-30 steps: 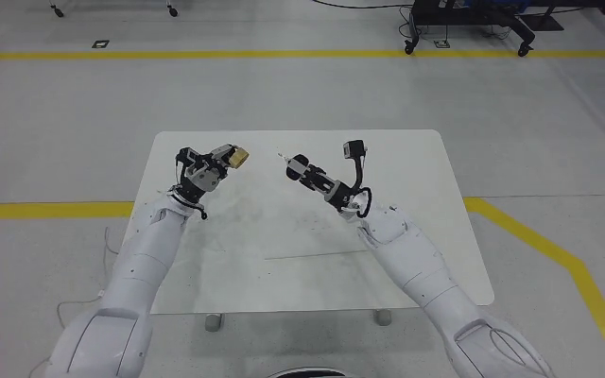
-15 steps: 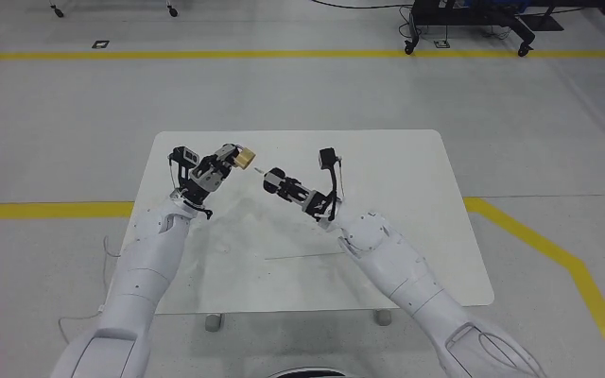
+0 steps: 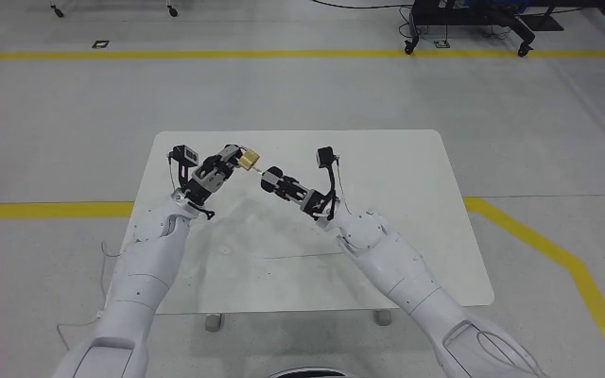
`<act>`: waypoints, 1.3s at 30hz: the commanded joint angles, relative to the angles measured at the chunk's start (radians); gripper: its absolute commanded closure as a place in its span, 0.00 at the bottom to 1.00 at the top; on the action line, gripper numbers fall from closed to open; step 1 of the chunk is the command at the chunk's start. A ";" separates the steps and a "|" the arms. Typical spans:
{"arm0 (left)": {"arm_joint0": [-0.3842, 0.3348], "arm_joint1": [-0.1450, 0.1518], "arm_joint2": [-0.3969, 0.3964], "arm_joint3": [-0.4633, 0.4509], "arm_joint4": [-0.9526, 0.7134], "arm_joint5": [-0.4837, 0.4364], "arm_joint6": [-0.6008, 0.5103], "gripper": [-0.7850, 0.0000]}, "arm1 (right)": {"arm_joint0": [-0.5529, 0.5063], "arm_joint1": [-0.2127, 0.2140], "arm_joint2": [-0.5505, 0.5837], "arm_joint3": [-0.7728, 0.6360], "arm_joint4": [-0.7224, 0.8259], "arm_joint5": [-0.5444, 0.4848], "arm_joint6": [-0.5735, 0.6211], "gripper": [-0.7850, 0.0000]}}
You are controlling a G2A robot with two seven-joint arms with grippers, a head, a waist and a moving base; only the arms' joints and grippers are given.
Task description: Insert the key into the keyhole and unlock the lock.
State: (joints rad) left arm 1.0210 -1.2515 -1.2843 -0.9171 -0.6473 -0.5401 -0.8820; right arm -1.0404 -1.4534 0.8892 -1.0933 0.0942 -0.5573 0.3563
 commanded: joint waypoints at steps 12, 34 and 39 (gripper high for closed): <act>0.025 0.002 -0.005 -0.040 0.083 -0.039 0.079 1.00 | 0.002 -0.011 0.001 0.019 -0.028 0.001 -0.035 1.00; 0.052 -0.003 -0.007 -0.074 0.133 -0.044 0.194 1.00 | -0.013 -0.028 -0.006 0.014 -0.096 0.004 -0.109 1.00; 0.071 -0.003 -0.011 -0.107 0.188 -0.068 0.269 1.00 | -0.020 -0.036 -0.011 0.018 -0.081 0.001 -0.133 1.00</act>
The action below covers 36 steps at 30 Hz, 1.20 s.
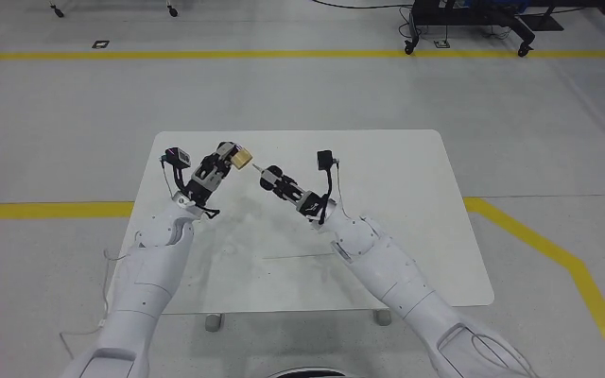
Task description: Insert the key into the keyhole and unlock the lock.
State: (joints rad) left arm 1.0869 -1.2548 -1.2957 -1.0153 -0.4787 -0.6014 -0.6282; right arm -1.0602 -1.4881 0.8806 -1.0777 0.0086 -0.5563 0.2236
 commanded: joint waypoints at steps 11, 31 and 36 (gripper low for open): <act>0.047 -0.001 -0.004 -0.078 0.116 -0.019 0.130 1.00 | 0.009 -0.017 -0.014 0.031 0.053 -0.016 0.035 1.00; 0.071 -0.003 -0.008 -0.129 0.237 -0.042 0.218 1.00 | 0.030 -0.035 0.001 0.081 0.212 -0.031 0.161 1.00; 0.074 -0.003 -0.012 -0.138 0.249 -0.041 0.224 1.00 | 0.037 -0.040 0.002 0.095 0.231 -0.031 0.177 1.00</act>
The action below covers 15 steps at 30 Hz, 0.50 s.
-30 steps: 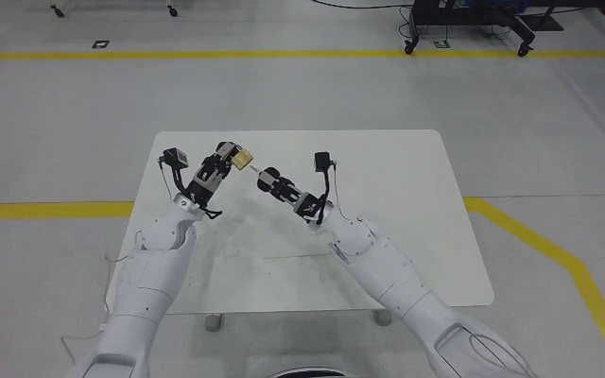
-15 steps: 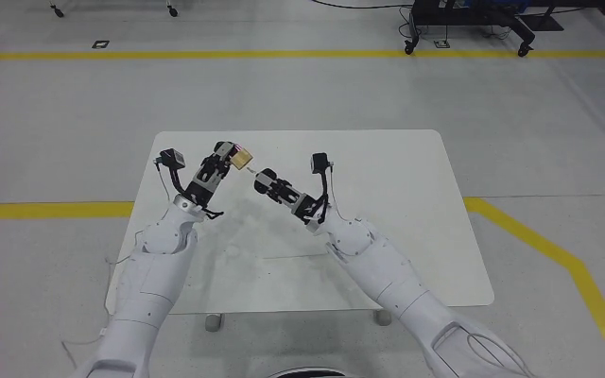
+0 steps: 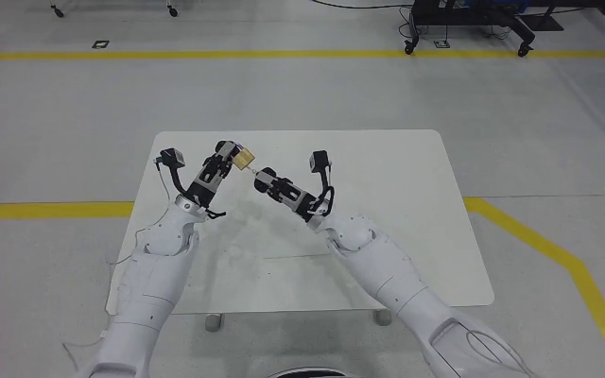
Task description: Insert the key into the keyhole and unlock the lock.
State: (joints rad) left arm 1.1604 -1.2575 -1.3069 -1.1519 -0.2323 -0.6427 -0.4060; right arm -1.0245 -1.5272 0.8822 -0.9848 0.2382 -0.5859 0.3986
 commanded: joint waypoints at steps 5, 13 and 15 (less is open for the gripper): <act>0.005 0.000 -0.003 -0.010 0.015 -0.001 0.009 1.00 | 0.004 -0.006 0.002 0.012 0.019 -0.009 0.001 1.00; 0.004 -0.002 -0.002 -0.002 0.014 0.002 0.007 1.00 | 0.011 -0.017 -0.002 0.037 0.030 -0.028 -0.010 1.00; 0.003 -0.002 -0.001 0.001 0.016 0.001 0.009 1.00 | 0.014 -0.021 -0.005 0.044 0.015 -0.034 -0.030 1.00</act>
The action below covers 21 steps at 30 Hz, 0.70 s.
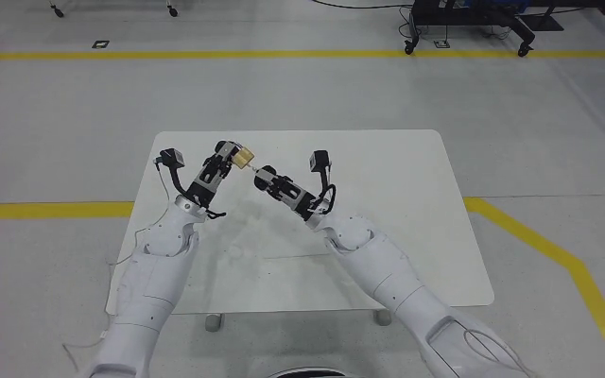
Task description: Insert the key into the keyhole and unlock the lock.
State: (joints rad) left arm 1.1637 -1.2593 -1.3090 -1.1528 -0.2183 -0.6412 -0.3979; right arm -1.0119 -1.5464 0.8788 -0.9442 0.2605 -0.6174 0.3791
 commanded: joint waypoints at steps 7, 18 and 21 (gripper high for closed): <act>-0.008 -0.003 0.007 0.015 0.013 -0.001 0.011 1.00 | 0.002 -0.016 -0.023 0.021 -0.106 -0.027 -0.113 1.00; -0.006 -0.007 0.014 0.016 0.066 -0.011 0.054 1.00 | 0.007 -0.034 -0.045 0.043 -0.181 -0.038 -0.166 1.00; -0.005 -0.008 0.014 0.016 0.068 -0.011 0.057 1.00 | 0.009 -0.036 -0.039 0.047 -0.177 -0.045 -0.168 1.00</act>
State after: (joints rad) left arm 1.1583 -1.2673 -1.2947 -1.1368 -0.1506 -0.6522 -0.3412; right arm -1.0035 -1.5816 0.8367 -0.8983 0.0810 -0.6603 0.2119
